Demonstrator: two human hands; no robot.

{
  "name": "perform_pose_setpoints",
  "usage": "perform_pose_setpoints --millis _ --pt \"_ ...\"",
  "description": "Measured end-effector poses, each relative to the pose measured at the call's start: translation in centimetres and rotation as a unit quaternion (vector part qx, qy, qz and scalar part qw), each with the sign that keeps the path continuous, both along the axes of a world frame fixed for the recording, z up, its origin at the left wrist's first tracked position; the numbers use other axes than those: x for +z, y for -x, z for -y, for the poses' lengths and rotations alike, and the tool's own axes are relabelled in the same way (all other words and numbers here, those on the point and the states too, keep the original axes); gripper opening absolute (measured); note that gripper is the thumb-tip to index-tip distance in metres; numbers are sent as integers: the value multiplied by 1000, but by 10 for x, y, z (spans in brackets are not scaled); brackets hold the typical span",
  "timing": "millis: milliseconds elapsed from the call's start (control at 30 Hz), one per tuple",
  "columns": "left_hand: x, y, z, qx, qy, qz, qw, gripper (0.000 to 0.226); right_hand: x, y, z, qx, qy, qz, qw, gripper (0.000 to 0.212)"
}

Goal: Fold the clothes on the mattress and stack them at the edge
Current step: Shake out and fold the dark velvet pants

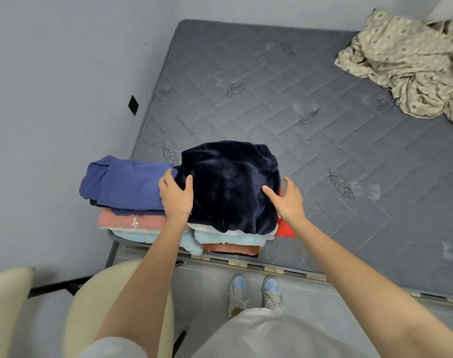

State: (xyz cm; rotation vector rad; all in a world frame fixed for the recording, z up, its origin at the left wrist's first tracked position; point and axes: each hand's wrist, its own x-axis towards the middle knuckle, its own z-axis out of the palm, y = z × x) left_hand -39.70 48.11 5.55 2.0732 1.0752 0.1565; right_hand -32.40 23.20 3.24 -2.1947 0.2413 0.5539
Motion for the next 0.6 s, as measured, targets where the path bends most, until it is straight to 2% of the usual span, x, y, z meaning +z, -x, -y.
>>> perform_pose_setpoints --millis 100,200,367,500,600 --pt "21 4 11 -80 -118 -15 990 64 26 4 -2 116 97 65 986 81" --pt "39 4 20 -175 -174 -55 968 66 50 7 -7 205 167 103 959 82" --pt "64 8 29 -268 -260 -113 921 69 82 11 -8 275 225 155 922 83" --pt "72 21 36 -314 -322 -160 879 73 96 23 -1 326 281 162 888 83" --pt "76 27 47 -318 -319 -190 872 77 101 35 5 359 327 152 861 83"
